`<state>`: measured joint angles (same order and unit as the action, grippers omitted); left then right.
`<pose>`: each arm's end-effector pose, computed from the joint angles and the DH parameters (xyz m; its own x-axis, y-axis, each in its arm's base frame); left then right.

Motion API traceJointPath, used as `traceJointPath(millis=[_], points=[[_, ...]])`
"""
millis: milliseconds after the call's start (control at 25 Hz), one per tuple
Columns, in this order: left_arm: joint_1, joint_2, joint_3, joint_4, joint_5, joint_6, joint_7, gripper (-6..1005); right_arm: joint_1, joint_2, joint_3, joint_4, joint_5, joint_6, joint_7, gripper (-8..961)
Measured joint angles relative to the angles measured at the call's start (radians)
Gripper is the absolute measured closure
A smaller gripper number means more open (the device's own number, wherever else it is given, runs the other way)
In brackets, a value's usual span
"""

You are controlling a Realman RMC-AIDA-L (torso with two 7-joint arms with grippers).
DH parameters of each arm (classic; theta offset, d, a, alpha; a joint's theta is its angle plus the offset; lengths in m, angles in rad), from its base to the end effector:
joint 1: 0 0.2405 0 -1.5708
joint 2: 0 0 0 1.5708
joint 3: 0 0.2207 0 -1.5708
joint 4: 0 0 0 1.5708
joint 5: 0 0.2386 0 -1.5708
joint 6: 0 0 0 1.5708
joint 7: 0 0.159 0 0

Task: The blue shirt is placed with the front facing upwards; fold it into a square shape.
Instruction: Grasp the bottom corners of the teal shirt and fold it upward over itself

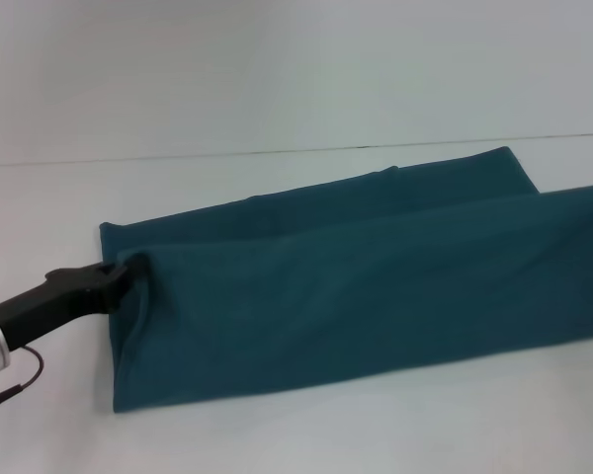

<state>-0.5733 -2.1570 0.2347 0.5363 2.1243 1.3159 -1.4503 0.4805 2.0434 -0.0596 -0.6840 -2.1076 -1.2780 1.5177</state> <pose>-0.2916 0.3600 -0.0033 0.5016 0.4908 0.7124 0.8150 -0.5443 -0.1988 0.3685 0.3474 0.1165 0.4743 -0.3846 -0.7919 -0.8788 -0.2604 -0.3998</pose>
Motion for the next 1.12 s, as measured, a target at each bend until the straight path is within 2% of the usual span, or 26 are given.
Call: traceJointPath(millis=[560, 1120], points=[[-0.035, -0.004, -0.001, -0.073, -0.136, -0.123, 0.081, 988, 0.089, 0.003, -0.055, 0.050, 0.002, 0.164, -0.006, 790], [-0.124, -0.006, -0.004, -0.139, -0.159, -0.356, 0.082, 985, 0.192, -0.003, -0.113, 0.148, 0.003, 0.405, -0.024, 787]])
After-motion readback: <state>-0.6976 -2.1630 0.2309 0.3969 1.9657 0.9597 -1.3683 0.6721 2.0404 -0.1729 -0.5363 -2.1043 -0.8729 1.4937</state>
